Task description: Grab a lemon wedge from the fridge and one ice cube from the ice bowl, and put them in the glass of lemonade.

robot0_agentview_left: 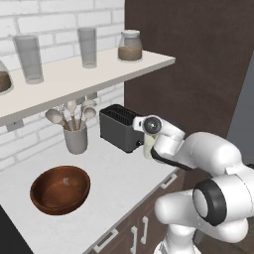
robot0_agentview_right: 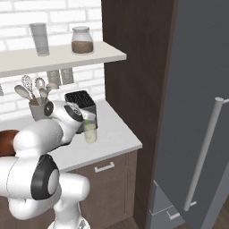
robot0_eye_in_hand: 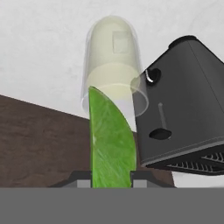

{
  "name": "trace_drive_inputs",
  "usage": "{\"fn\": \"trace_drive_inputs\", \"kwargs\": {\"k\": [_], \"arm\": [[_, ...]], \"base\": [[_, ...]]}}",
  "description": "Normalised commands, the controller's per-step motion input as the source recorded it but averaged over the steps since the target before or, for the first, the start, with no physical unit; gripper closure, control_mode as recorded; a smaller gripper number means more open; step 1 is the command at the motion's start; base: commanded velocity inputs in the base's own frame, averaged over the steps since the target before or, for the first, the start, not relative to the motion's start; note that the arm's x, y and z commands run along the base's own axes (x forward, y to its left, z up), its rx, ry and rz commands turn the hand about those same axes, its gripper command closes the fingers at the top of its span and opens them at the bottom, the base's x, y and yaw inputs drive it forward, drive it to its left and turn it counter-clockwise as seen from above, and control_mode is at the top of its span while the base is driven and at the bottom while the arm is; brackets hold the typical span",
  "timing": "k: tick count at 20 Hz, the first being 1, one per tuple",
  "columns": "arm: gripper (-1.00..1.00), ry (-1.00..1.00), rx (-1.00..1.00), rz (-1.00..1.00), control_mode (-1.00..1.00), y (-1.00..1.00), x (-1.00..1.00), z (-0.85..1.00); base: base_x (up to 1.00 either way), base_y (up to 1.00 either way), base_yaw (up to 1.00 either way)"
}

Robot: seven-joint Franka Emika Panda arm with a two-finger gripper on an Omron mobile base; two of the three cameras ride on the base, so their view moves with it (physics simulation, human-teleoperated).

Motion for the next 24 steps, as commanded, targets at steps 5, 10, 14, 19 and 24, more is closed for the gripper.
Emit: {"fn": "trace_drive_inputs", "kwargs": {"k": [5, 10, 14, 19, 24], "arm": [[1.00, -0.02, 0.00, 0.00, -1.00, 0.03, 0.03, -0.13], [1.00, -0.02, 0.00, 0.00, -1.00, 0.00, 0.03, -0.08], [1.00, -0.03, 0.00, 0.00, -1.00, 0.00, 0.08, 0.00], [1.00, -0.01, 0.00, 0.00, -1.00, 0.00, 0.10, 0.03], [1.00, 0.00, 0.00, -0.01, -1.00, 0.00, 0.04, 0.02]], "base": [[0.00, 0.00, 0.00], [0.00, 0.00, 0.00], [0.00, 0.00, 0.00], [0.00, 0.00, 0.00], [0.00, 0.00, 0.00]]}}
